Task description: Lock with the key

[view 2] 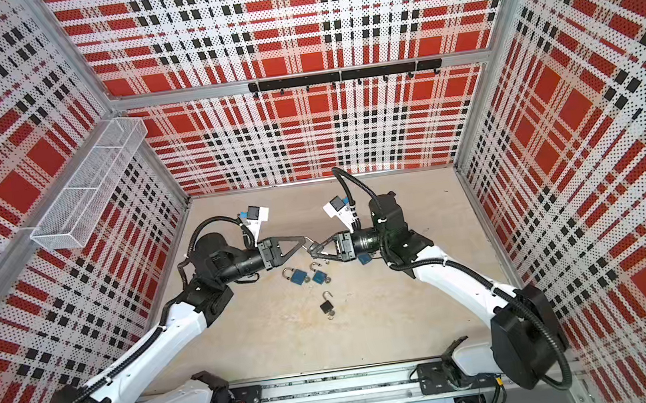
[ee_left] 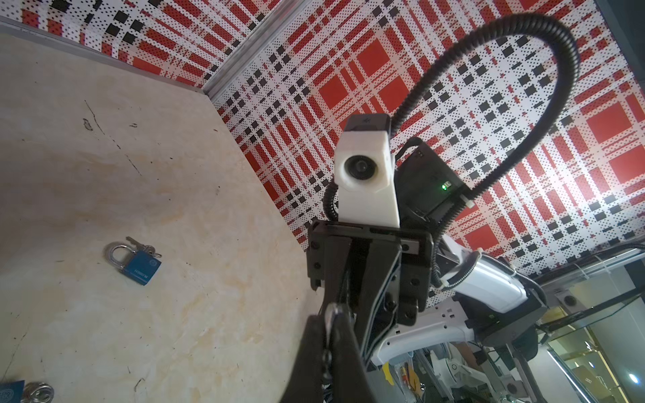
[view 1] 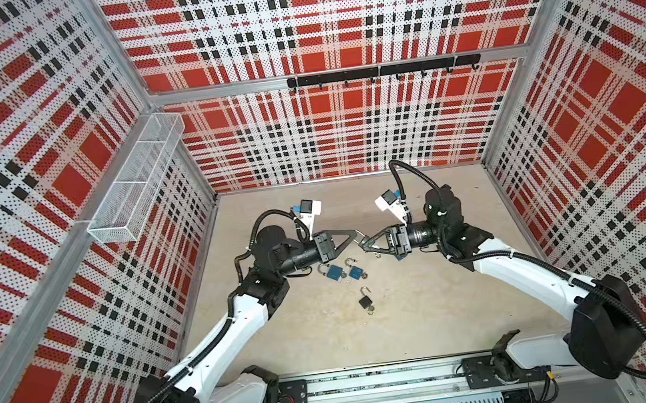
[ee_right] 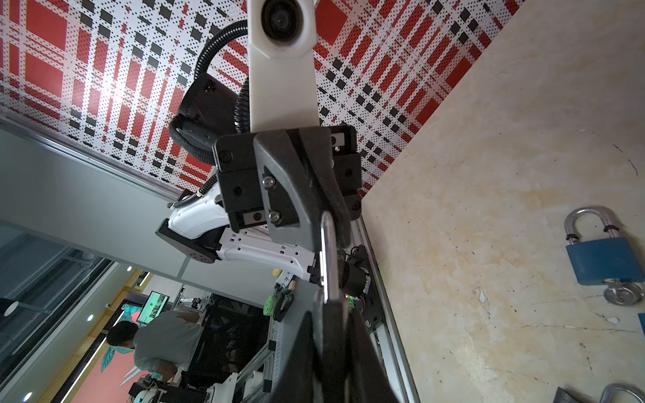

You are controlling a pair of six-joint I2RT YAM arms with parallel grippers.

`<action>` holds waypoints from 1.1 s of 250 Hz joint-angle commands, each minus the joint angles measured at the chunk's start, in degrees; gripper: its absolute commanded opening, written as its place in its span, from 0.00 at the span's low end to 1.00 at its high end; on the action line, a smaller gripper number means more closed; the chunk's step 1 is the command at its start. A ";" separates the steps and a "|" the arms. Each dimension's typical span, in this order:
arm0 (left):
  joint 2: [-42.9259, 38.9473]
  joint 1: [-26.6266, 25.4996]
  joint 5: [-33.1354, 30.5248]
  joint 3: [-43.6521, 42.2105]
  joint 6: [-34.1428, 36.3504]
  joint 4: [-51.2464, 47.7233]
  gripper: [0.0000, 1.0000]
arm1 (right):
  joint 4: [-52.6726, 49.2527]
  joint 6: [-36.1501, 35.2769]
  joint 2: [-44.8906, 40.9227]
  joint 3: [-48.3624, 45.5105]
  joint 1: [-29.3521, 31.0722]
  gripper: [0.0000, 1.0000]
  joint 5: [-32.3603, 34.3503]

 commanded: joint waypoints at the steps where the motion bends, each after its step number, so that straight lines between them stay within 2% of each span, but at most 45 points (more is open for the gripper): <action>1: -0.87 -1.05 0.17 -0.80 0.32 -1.29 0.00 | 6.65 0.06 -0.86 0.48 0.05 0.00 0.02; 46: -1.51 -2.87 -1.09 -1.85 -0.33 -1.28 0.00 | 6.03 -0.86 -0.99 0.81 0.06 0.00 0.78; 102: -2.05 -4.64 -2.54 -2.63 -0.87 -1.24 0.00 | -1.65 -6.54 -1.55 2.74 0.21 0.00 3.19; 173: -1.52 -7.27 -4.86 -3.64 -1.13 -1.25 0.00 | -0.83 -6.36 -1.69 3.06 0.20 0.00 4.41; 213: -1.33 -8.42 -5.70 -4.98 -1.79 -1.24 0.00 | 2.80 -3.97 -1.29 2.62 0.09 0.00 4.06; 275: -1.96 -8.74 -6.31 -5.86 -2.49 -1.24 0.00 | 0.56 -5.71 -0.65 3.94 0.12 0.00 5.74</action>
